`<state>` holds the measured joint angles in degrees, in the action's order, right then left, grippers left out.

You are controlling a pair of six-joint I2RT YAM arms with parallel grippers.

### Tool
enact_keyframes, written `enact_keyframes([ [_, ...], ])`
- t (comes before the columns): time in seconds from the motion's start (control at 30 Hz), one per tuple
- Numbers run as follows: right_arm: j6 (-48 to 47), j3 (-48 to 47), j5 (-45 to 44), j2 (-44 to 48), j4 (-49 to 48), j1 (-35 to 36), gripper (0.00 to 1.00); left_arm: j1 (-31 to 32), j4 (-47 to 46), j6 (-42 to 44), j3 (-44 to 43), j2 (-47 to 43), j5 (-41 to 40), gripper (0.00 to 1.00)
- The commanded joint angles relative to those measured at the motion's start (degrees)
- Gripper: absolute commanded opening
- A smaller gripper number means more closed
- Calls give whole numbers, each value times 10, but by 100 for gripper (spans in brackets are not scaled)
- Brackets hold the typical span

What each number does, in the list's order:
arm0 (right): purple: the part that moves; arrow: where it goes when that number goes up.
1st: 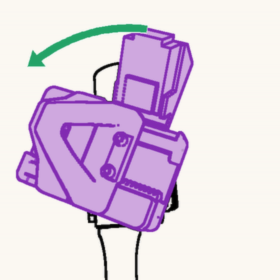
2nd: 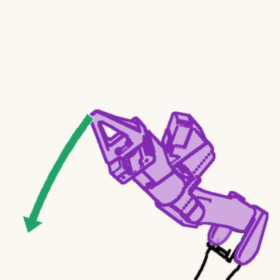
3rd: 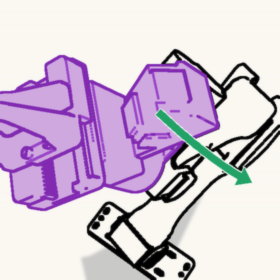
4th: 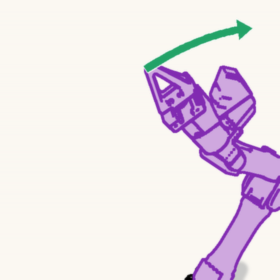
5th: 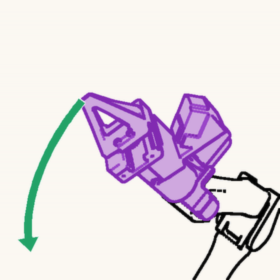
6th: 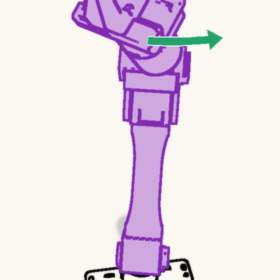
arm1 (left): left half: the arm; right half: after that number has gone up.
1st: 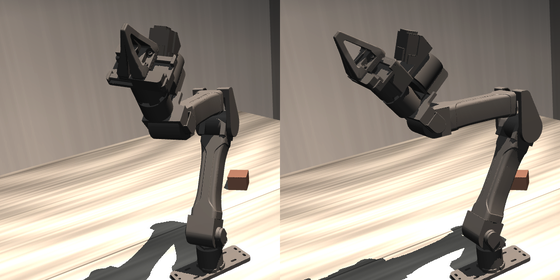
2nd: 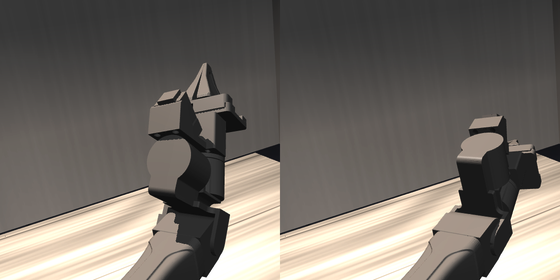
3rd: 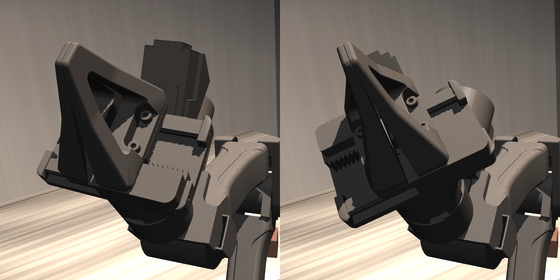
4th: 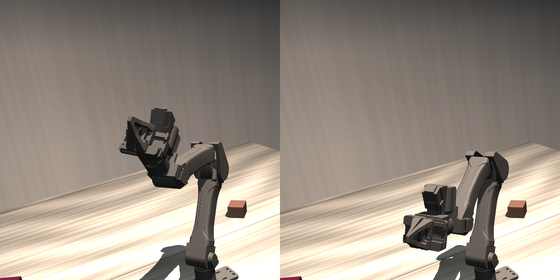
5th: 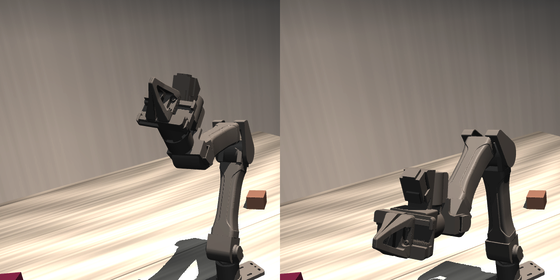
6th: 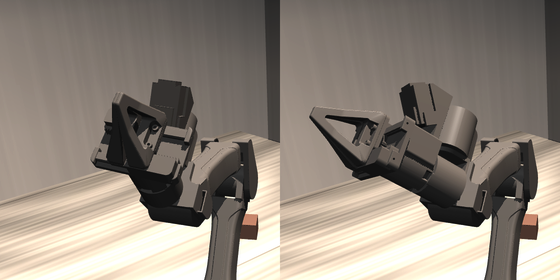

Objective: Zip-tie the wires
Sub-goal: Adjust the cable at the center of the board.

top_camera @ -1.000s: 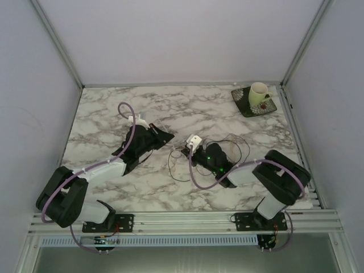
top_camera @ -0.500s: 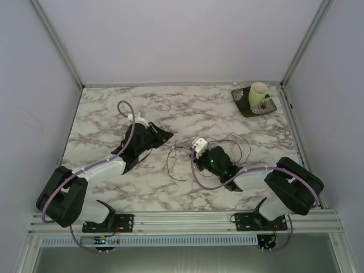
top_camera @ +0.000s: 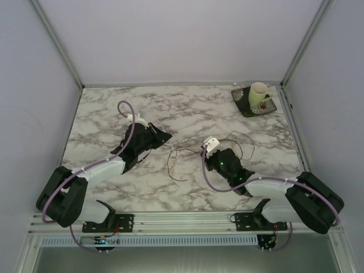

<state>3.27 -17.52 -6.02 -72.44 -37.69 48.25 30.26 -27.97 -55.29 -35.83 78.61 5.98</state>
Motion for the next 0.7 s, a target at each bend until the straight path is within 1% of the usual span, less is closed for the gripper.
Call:
enact_keyframes([
  [0.0,12,4,-30,25,32,-9,0,-5,9,10,-15,-10,7,0],
  [0.13,14,6,-44,33,41,-13,0,-6,9,11,-16,-6,8,0],
  [0.5,16,18,-43,47,50,-20,0,-8,11,13,-15,-9,10,0],
  [0.67,16,11,-26,34,41,-20,0,-8,7,12,-16,-5,12,0],
])
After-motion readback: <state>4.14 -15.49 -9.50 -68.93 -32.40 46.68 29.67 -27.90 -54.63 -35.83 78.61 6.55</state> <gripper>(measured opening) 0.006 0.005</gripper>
